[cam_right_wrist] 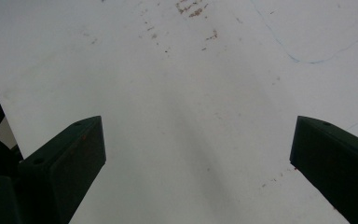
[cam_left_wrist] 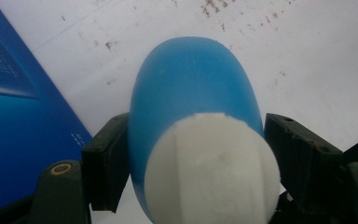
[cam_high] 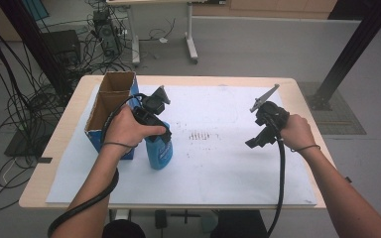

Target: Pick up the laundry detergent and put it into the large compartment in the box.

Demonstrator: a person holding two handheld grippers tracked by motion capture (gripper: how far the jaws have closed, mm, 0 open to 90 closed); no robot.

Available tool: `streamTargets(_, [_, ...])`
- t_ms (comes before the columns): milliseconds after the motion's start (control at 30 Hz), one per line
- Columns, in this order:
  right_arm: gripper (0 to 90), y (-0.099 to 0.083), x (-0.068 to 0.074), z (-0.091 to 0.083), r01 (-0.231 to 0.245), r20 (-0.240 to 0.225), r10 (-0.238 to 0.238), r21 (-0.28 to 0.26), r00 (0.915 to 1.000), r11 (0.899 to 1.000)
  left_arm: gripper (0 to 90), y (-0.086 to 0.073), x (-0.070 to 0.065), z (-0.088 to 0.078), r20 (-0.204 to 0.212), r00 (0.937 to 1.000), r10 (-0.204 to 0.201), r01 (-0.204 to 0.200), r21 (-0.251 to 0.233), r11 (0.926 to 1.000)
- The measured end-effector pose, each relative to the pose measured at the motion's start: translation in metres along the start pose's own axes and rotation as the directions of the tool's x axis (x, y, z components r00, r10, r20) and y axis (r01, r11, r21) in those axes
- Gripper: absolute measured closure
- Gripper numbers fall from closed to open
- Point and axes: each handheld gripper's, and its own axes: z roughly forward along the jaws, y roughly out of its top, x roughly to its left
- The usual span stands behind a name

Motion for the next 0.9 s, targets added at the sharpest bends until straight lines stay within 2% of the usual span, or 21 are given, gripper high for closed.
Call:
streamTargets(300, [3.1,-0.0003,-0.0011,0.0014,-0.002,-0.002,0.001,-0.004,1.0,1.0,36.9,-0.0016,0.0028,-0.0011,-0.005,1.0,-0.008,0.008,-0.005,1.0])
streamTargets(900, [3.1,-0.0004,-0.0015,0.003,-0.001,-0.001,0.001,-0.003,1.0,1.0,37.3,-0.0014,0.0019,-0.0011,-0.013,0.9999,-0.003,0.003,0.0,1.0])
